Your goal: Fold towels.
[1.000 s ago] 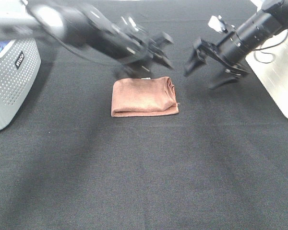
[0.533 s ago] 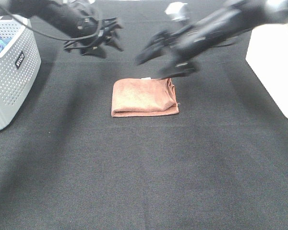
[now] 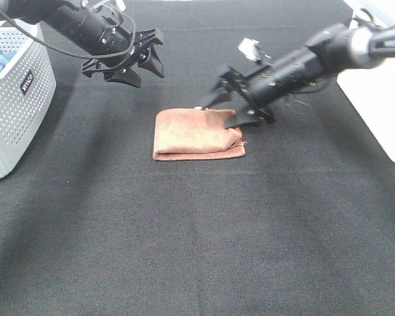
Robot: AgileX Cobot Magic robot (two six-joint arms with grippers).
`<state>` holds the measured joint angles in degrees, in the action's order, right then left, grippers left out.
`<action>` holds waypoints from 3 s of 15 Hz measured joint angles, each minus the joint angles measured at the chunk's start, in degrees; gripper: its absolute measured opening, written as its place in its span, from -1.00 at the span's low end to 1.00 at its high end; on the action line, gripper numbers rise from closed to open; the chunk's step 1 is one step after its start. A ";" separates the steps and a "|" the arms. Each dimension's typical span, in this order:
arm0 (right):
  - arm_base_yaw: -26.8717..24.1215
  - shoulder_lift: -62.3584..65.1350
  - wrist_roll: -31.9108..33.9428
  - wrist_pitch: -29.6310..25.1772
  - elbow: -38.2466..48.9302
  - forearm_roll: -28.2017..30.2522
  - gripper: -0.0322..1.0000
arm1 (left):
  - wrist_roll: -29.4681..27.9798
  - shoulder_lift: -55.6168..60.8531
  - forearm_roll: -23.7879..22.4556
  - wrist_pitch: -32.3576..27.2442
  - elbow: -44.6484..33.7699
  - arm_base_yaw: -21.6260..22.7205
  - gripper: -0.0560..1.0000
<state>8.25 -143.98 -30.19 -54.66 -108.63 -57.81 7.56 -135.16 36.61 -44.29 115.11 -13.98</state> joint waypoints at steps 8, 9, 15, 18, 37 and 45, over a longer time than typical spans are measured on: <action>-4.35 0.00 0.92 -4.70 -0.06 3.04 0.47 | 0.00 0.11 -0.69 -2.52 0.00 0.00 0.19; -4.47 0.69 1.66 -6.02 -0.11 6.36 0.47 | 0.52 0.29 -1.78 -5.39 0.00 0.00 0.19; -4.35 12.83 13.64 -13.75 -0.11 19.37 0.47 | -3.50 8.59 -15.58 -18.85 0.00 0.00 0.19; -4.35 20.51 18.11 -14.27 0.23 25.61 0.47 | -7.56 14.90 -22.46 -23.95 0.00 0.00 0.19; 6.42 85.14 30.88 -12.61 58.90 51.39 0.47 | -16.96 95.45 -39.76 -24.64 -67.84 -3.27 0.19; 6.42 121.30 25.50 -11.80 76.66 51.68 0.47 | -2.01 124.62 -30.31 -23.84 -81.65 -3.27 0.19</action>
<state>14.67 -22.69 -4.70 -66.46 -31.97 -6.13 5.56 -10.54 6.30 -68.12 33.46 -17.25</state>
